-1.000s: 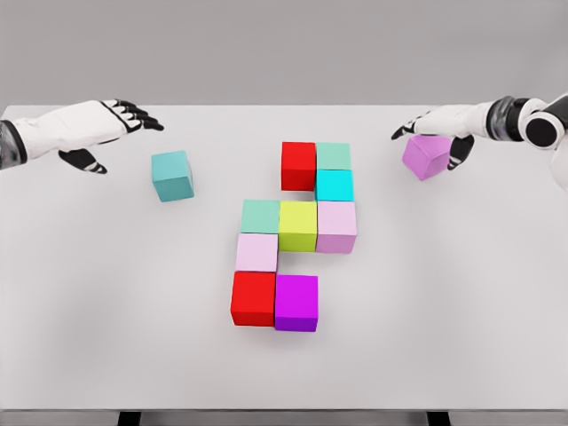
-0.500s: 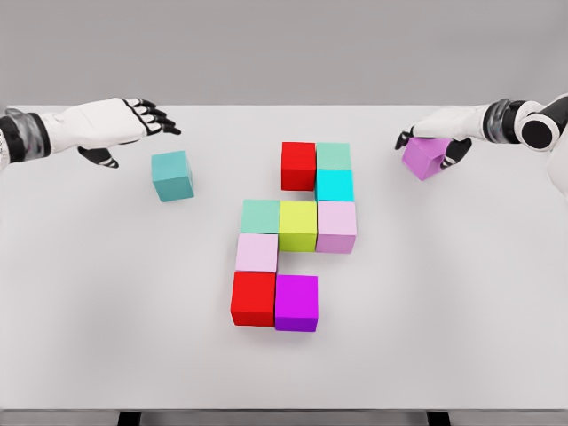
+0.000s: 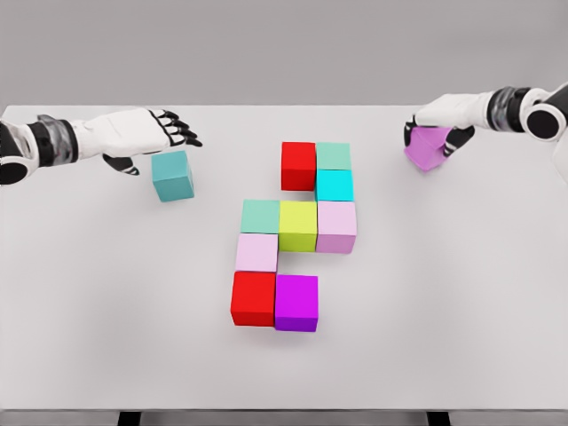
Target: Assemble the squares on the desktop into the number 2
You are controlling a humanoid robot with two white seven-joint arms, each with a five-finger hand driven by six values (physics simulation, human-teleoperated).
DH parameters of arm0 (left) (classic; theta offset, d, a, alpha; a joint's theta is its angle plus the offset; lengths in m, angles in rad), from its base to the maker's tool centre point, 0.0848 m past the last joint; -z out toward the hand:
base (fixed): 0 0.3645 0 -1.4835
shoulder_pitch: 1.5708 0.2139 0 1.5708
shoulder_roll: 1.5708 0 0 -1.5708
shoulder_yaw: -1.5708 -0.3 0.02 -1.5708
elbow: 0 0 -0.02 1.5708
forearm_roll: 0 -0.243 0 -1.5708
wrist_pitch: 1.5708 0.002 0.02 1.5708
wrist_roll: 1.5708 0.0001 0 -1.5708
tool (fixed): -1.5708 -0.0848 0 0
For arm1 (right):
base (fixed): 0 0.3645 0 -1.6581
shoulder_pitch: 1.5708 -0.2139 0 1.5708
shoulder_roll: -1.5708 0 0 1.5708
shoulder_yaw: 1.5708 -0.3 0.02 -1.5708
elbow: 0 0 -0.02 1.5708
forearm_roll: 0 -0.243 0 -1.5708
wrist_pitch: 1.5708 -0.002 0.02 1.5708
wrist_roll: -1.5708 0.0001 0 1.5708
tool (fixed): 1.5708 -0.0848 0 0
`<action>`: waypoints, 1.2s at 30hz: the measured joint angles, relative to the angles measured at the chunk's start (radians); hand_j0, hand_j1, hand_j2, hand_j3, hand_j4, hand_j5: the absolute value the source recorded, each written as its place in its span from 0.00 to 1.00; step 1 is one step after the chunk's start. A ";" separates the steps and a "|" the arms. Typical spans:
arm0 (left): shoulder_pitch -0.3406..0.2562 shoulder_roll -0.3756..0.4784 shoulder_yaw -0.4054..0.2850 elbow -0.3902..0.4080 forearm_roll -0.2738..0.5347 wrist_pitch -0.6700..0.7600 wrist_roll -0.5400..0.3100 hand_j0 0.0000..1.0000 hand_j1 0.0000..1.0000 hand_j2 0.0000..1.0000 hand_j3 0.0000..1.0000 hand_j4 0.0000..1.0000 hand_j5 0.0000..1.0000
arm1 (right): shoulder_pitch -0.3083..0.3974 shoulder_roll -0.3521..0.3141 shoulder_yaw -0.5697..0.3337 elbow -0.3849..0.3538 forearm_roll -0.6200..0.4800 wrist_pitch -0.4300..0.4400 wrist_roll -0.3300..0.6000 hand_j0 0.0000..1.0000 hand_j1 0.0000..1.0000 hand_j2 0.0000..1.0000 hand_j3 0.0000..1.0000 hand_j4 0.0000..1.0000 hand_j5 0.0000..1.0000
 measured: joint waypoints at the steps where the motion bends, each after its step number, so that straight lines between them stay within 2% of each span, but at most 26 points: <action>1: 0.002 -0.004 0.000 0.000 -0.002 0.000 -0.001 1.00 1.00 1.00 1.00 1.00 1.00 | 0.003 -0.009 -0.001 -0.016 -0.002 0.000 0.000 0.56 0.56 0.56 0.56 0.56 0.56; 7: 0.009 -0.012 0.000 0.013 -0.015 0.000 -0.002 1.00 1.00 1.00 1.00 1.00 1.00 | 0.051 -0.105 -0.004 -0.167 -0.019 0.000 0.000 0.56 0.56 0.56 0.56 0.56 0.56; 13: 0.017 -0.035 0.001 0.057 -0.020 0.000 -0.002 1.00 1.00 1.00 1.00 1.00 1.00 | 0.136 -0.236 -0.005 -0.380 -0.050 -0.001 0.001 0.56 0.56 0.56 0.56 0.56 0.56; 17: 0.017 -0.050 0.002 0.075 -0.022 0.000 -0.002 1.00 1.00 1.00 1.00 1.00 1.00 | 0.170 -0.320 -0.006 -0.504 -0.078 -0.001 0.000 0.56 0.56 0.56 0.56 0.56 0.56; 21: 0.018 -0.063 0.002 0.080 -0.023 0.000 -0.002 1.00 1.00 1.00 1.00 1.00 1.00 | 0.268 -0.407 -0.048 -0.641 -0.110 -0.002 0.001 0.55 0.55 0.55 0.55 0.55 0.55; 23: 0.018 -0.071 0.001 0.081 -0.025 0.000 -0.002 1.00 1.00 1.00 1.00 1.00 1.00 | 0.288 -0.445 -0.064 -0.713 -0.117 -0.001 0.001 0.55 0.55 0.55 0.55 0.55 0.55; 36: 0.031 -0.102 0.000 0.081 -0.029 0.000 -0.012 1.00 1.00 1.00 1.00 1.00 1.00 | 0.405 -0.597 -0.082 -1.013 -0.163 0.000 0.001 0.53 0.53 0.53 0.53 0.53 0.53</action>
